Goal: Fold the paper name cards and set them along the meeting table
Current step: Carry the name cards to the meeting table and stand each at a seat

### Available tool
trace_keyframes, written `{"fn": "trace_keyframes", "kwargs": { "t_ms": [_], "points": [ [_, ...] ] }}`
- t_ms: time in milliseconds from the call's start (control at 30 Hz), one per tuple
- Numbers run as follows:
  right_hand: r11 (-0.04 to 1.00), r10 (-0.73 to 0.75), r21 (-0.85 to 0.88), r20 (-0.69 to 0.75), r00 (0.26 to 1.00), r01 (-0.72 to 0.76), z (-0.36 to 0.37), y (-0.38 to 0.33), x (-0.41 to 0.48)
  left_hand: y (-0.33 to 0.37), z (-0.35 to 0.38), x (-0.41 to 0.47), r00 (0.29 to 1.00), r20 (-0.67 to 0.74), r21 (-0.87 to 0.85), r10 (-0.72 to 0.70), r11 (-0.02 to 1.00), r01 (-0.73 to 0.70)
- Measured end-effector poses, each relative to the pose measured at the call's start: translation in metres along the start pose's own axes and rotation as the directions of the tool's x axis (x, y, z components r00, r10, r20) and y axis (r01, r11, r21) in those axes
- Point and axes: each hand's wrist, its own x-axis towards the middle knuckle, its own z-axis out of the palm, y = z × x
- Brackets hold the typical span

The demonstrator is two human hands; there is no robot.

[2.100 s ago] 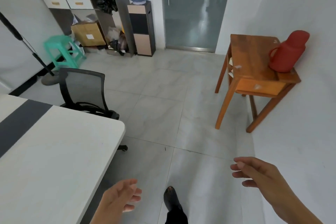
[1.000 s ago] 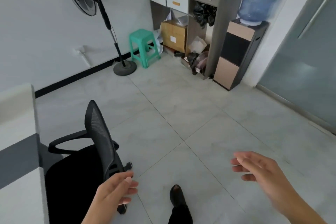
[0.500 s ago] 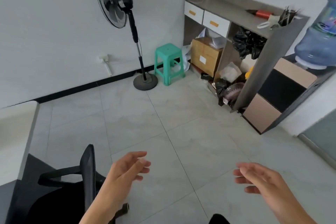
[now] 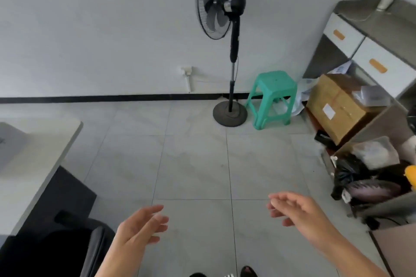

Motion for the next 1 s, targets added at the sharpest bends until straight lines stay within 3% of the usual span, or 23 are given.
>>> {"fn": "trace_keyframes", "kwargs": {
  "t_ms": [167,333,700,867,1000],
  "points": [
    [0.991,-0.090,-0.084,0.203,0.975,0.109,0.029,-0.084,0.120,0.001,-0.024,0.033,0.961,-0.236,-0.129,-0.143,0.985,0.115],
    [0.986,-0.088,-0.107,0.319,0.944,0.128,0.095,-0.128,0.216,0.003,-0.060,0.099,0.903,-0.352,-0.230,-0.248,0.958,0.173],
    [0.969,-0.099,-0.150,0.488,0.867,0.195,0.229,-0.264,0.372,0.118,-0.187,0.262,0.865,-0.495,-0.228,-0.082,0.973,-0.038],
    [0.952,-0.038,-0.219,0.615,0.788,0.216,0.309,-0.306,0.447,0.117,-0.234,0.300,0.775,-0.605,-0.302,-0.182,0.953,-0.013],
    [0.942,-0.004,-0.221,0.746,0.666,0.253,0.388,-0.352,0.499,0.108,-0.262,0.331,0.658,-0.684,-0.403,-0.316,0.915,0.021]
  ]
}}
